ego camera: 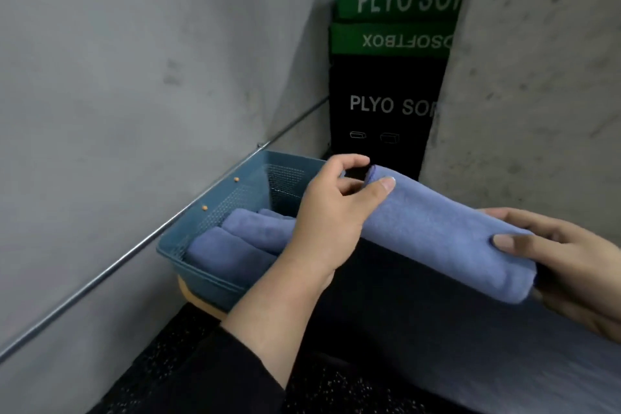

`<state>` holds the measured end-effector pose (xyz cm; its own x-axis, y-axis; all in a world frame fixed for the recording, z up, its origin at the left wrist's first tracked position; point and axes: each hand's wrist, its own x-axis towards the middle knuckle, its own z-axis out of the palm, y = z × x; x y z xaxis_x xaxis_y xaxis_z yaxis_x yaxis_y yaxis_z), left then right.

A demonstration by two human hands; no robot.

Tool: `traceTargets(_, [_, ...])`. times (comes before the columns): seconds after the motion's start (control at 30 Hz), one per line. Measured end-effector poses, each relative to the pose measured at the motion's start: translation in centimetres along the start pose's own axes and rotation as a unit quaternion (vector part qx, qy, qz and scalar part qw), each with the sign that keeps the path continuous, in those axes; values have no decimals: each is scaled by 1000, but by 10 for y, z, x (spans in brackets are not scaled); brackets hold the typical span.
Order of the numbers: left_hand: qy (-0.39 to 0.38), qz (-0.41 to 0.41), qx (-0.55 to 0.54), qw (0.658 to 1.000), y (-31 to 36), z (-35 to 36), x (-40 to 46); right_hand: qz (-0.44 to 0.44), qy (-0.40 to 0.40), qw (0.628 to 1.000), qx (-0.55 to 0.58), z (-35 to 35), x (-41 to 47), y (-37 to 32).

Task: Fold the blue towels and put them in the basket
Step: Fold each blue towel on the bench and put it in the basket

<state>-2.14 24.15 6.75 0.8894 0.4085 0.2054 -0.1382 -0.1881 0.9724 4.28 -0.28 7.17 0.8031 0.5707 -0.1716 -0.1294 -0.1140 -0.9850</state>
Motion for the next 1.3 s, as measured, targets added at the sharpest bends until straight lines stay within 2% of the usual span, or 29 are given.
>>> traceTargets(0.13, [85,-12,-33,996,3,-50,18,-45,-16,998,-28,46,28,-49])
traceTargets(0.2, [151,-11,-39,988,-3,-78,29,-55,-20,997,-55,66,50,-68])
traceTargets(0.27, [214,-1,-24,976,-13,-109,39,-55,-28,994,-93,84,77,-81])
traceTargets(0.37, [262,8,40,964,-33,-147,43,-39,-20,990,-135,111,127,-89])
traceTargets(0.57, [216,5,236,947,-69,-174,40,-4,11,965,-261,173,215,-64])
traceTargets(0.8, [179,10,282,943,-88,-188,44,89,-2,964,-249,202,271,-39])
traceTargets(0.97, [170,15,268,948,-91,-190,43,134,-42,910,-389,201,289,-18])
traceTargets(1.2, [166,7,266,950,-91,-190,42,99,-9,866,-489,206,309,1])
traceTargets(1.23, [166,8,267,949,-91,-190,42,103,-22,841,-531,206,311,1])
traceTargets(1.3, [165,8,269,949,-91,-189,43,83,-34,755,-650,210,308,1])
